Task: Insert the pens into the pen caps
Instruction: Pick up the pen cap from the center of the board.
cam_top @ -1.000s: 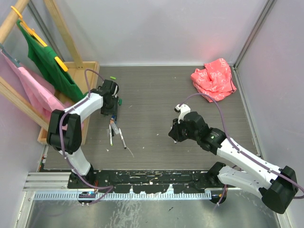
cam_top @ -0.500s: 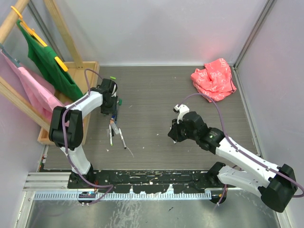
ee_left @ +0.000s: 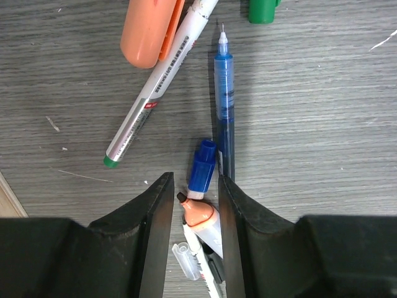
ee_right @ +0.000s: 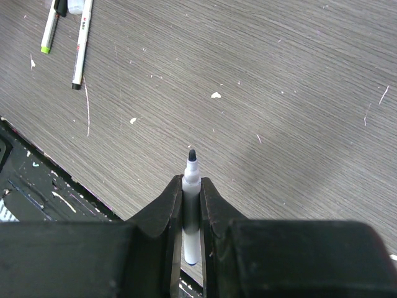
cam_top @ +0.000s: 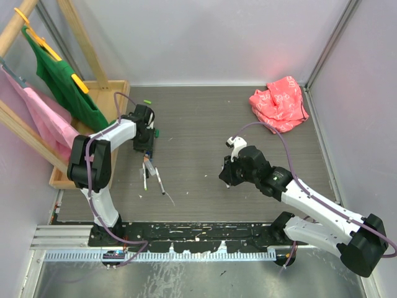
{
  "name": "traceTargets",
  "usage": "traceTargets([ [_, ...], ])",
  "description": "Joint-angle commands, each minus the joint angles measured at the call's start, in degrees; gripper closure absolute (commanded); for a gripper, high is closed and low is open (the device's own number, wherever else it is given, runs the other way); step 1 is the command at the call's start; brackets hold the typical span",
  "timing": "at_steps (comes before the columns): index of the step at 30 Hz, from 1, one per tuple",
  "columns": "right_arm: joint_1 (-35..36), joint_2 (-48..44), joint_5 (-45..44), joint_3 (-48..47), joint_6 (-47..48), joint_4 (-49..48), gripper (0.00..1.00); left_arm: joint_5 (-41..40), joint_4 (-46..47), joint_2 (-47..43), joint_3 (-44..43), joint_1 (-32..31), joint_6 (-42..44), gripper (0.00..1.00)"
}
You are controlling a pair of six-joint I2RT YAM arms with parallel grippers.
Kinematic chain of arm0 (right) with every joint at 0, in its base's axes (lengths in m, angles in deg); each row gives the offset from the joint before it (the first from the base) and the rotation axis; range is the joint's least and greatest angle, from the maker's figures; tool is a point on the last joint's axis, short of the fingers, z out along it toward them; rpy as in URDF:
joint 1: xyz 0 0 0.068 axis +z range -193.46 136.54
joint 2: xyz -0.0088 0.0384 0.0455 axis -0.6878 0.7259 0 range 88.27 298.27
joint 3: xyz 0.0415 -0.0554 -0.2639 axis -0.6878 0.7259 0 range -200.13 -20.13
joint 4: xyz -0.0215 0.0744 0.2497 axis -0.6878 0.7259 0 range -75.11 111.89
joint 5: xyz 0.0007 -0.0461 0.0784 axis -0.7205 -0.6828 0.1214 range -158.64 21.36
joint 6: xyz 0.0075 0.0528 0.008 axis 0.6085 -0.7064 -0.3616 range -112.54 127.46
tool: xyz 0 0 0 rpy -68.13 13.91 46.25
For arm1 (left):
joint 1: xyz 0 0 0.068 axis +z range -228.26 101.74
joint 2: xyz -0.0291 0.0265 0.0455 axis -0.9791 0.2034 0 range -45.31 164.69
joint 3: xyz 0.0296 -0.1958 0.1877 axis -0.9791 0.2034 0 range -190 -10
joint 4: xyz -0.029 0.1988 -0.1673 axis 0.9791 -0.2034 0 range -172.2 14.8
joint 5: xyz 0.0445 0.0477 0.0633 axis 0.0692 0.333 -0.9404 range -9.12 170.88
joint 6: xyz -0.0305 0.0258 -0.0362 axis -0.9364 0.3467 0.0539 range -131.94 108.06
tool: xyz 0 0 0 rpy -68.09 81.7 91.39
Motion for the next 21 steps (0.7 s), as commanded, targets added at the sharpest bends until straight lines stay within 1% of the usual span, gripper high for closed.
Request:
traceTargets([
  [1, -0.2, -0.7, 0.6, -0.1, 0.6, -2.5, 1.0, -0.5, 1.1, 0.4, -2.5, 0.5, 0.7, 0.65],
  [12, -0.2, -0.5, 0.9, 0.0, 0.7, -2.6, 1.0, 0.0, 1.3, 1.0, -2.5, 1.0, 0.7, 0.67],
  [18, -0.2, -0.6, 0.9, 0.1, 0.7, -2.6, 1.0, 0.9, 1.4, 2.3, -2.7, 1.1, 0.5, 0.72],
  [21, -0.2, -0.7, 0.8, 0.1, 0.8, -2.5, 1.0, 1.3, 1.3, 2.6, -2.7, 1.0, 0.3, 0.77],
])
